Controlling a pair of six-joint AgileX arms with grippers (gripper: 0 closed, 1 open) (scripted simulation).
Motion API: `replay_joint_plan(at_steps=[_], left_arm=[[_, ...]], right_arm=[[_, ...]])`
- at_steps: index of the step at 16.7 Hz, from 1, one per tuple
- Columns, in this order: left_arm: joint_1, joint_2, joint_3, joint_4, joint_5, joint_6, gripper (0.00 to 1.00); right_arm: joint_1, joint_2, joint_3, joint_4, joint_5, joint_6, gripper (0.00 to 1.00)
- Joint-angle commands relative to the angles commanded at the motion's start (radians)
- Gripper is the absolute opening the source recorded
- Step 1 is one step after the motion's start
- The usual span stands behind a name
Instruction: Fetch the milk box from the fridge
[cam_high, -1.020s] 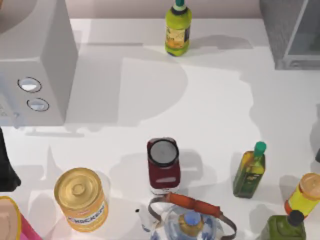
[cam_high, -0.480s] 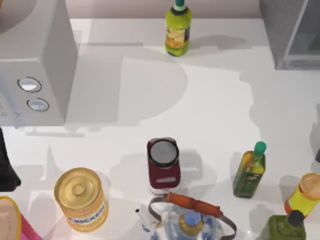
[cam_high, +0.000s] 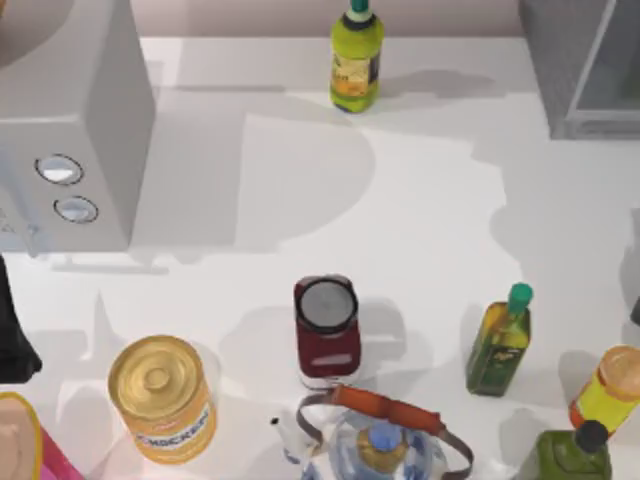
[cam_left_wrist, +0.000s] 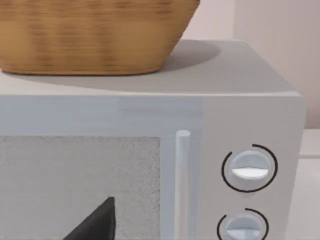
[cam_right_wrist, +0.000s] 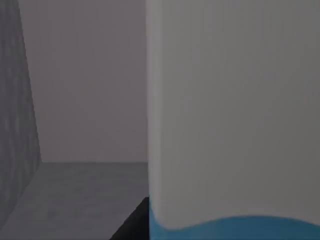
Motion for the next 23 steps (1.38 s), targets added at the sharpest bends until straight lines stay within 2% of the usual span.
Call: replay_joint_plan(at_steps=[5, 11, 20, 23], left_arm=[[0.0, 0.0, 0.0, 0.0, 0.0, 0.0, 1.0], [0.0, 0.0, 0.0, 0.0, 0.0, 0.0, 1.0], [0.0, 0.0, 0.0, 0.0, 0.0, 0.0, 1.0], [0.0, 0.0, 0.0, 0.0, 0.0, 0.0, 1.0]], right_arm=[[-0.001, -0.091, 0.025, -0.115, 0.0, 0.007, 0.0], [0.0, -0.109, 0.009, -0.107, -0.008, 0.008, 0.0], [-0.039, -0.318, -0.369, 0.006, -0.036, 0.008, 0.0], [-0.05, -0.378, -0.436, 0.052, -0.052, 0.011, 0.0]])
